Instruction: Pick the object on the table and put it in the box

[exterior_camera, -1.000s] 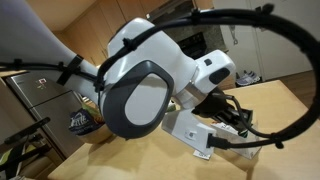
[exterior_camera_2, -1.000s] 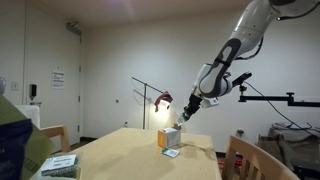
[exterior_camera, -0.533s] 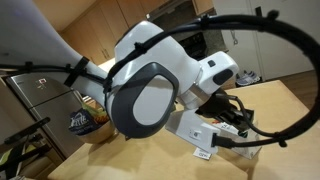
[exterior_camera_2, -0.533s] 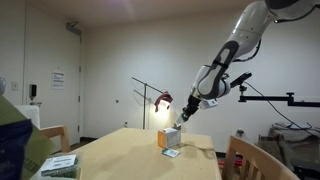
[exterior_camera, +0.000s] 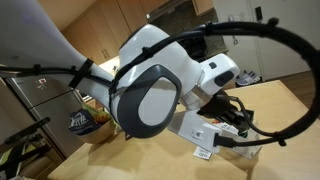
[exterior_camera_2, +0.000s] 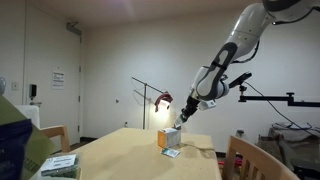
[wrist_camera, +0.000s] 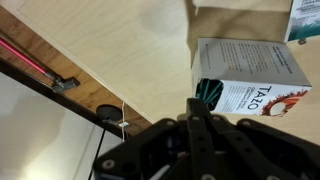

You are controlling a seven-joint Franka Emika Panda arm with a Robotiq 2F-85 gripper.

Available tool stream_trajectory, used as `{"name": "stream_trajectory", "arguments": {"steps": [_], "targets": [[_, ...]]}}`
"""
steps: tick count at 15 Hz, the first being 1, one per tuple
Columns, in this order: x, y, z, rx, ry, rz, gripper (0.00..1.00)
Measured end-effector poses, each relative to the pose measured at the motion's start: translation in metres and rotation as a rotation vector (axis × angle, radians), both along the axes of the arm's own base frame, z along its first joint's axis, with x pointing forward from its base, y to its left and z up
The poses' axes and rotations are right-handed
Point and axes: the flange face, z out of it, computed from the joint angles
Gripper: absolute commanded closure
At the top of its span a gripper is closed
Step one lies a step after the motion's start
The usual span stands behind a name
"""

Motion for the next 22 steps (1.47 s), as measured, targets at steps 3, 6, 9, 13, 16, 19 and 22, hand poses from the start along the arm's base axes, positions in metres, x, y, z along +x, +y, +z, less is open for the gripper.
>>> {"name": "stream_trajectory", "arguments": {"steps": [3, 6, 9, 13, 16, 19, 22], "targets": [[0.004, 0.003, -0.003, 0.0, 0.003, 0.007, 1.0], [0.008, 0.008, -0.008, 0.002, 0.018, 0.016, 1.0], [0.012, 0.012, -0.013, -0.001, 0.042, 0.024, 1.0], [0.015, 0.013, -0.019, -0.001, 0.067, 0.027, 1.0], [0.017, 0.013, -0.021, 0.0, 0.074, 0.029, 1.0], [0.019, 0.015, -0.024, 0.006, 0.085, 0.03, 1.0], [0.024, 0.018, -0.025, 0.025, 0.098, 0.034, 1.0]]}}
